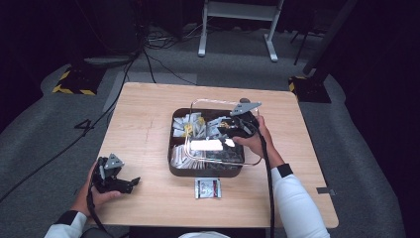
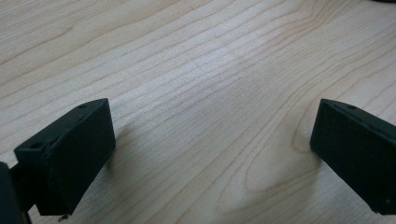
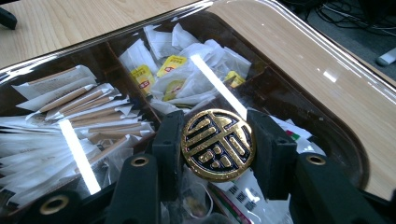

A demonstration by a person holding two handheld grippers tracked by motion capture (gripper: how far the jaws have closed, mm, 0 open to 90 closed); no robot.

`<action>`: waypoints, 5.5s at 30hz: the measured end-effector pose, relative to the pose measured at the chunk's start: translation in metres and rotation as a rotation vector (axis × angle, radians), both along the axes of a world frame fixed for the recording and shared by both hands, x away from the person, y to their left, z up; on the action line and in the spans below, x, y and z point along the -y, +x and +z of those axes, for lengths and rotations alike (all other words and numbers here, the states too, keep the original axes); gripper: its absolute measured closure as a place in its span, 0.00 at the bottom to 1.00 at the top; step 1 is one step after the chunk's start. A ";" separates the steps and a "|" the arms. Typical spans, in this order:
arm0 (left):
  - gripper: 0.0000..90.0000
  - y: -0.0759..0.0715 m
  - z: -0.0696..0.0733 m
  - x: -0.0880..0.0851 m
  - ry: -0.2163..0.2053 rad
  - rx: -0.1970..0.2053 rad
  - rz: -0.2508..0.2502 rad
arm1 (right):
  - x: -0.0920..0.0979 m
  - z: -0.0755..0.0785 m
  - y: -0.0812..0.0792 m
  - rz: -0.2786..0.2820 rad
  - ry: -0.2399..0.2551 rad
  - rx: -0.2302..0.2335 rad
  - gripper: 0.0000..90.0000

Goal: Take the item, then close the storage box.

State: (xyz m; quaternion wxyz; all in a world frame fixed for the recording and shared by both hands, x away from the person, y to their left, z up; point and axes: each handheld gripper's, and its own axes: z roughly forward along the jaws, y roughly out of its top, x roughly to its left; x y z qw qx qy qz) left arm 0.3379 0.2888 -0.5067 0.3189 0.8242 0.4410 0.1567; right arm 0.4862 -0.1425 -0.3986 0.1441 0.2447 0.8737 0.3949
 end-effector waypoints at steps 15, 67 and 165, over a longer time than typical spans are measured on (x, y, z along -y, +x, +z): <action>0.00 0.000 0.000 0.000 0.000 0.000 0.000 | -0.029 -0.014 0.008 0.029 -0.015 -0.028 0.66; 0.01 0.000 0.000 0.000 0.000 0.000 -0.001 | -0.054 -0.038 0.009 0.081 -0.019 -0.092 0.62; 0.01 -0.001 0.000 0.000 0.001 0.000 0.000 | 0.114 -0.014 -0.075 -0.041 -0.169 0.076 0.30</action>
